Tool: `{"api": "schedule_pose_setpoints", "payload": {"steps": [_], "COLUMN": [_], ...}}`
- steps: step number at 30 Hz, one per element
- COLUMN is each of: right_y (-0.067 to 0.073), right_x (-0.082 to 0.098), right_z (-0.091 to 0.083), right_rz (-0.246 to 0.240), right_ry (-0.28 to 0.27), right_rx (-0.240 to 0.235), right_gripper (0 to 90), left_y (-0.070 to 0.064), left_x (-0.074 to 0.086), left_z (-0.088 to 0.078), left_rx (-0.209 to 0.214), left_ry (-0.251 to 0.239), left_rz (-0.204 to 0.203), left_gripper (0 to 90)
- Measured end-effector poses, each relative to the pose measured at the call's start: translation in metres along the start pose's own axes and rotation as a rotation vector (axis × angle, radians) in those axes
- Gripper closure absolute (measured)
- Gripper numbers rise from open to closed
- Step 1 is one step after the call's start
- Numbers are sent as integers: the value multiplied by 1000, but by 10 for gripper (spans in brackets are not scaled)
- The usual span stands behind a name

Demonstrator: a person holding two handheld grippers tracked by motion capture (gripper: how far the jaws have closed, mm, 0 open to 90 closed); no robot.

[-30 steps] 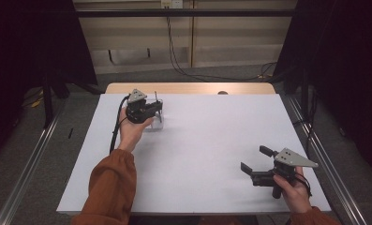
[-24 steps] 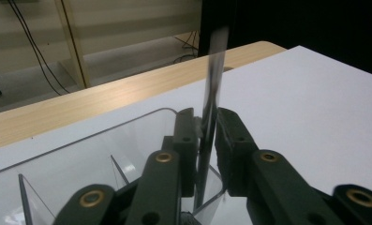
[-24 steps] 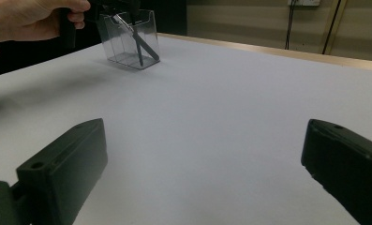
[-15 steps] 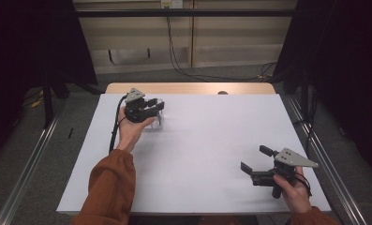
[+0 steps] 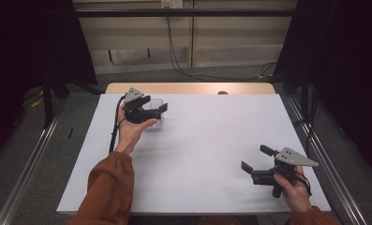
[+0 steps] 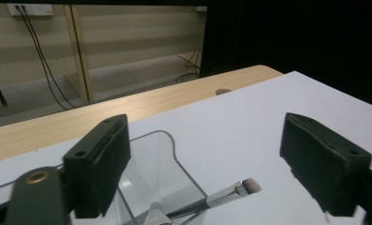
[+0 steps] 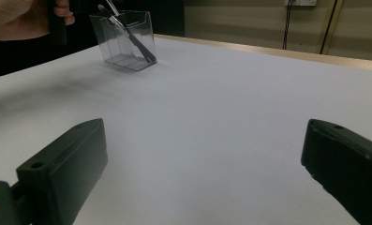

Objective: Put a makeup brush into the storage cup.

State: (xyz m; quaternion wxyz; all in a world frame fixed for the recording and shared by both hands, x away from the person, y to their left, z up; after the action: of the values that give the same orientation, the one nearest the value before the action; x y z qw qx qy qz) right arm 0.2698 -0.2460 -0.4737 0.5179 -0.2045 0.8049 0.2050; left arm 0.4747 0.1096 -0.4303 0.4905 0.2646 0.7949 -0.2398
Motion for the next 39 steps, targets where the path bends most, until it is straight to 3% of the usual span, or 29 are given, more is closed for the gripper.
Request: {"api": "schedule_pose_setpoints", "payload": {"steps": [8,18,28,39], "right_y": [-4,-4,-2,-2], "right_x": [1,2,1,0], "right_z": [0,-5,-7,-7], "right_rz": [6,6,1,4], "right_ry": [-1,-5,-7,-13], "right_rx": [5,18,33,32], "right_gripper": [2,2,2,1], "left_y": [0,1,0,-1], "left_x": [-1,5,7,18], "left_z": [-6,-22,-49,-74], "left_rx": [20,35,9,-5], "left_ry": [-11,-6,-30,-66], "left_rz": [-12,-26,7,2], "left_gripper": [40,21,20,20]}}
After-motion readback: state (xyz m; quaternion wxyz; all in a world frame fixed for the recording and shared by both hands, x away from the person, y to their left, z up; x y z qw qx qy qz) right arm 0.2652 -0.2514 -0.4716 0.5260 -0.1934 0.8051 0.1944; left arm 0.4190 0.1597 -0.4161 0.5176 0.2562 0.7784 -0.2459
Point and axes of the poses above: each handheld gripper's, and its own axes: z roughly forward along the jaws, x roughly out of its underside, y roughly to its left, the point moved 6 cm from there along z, roughly forward along the jaws, and after that the axes turned 5 degrees about y, right-handed, at the moved point
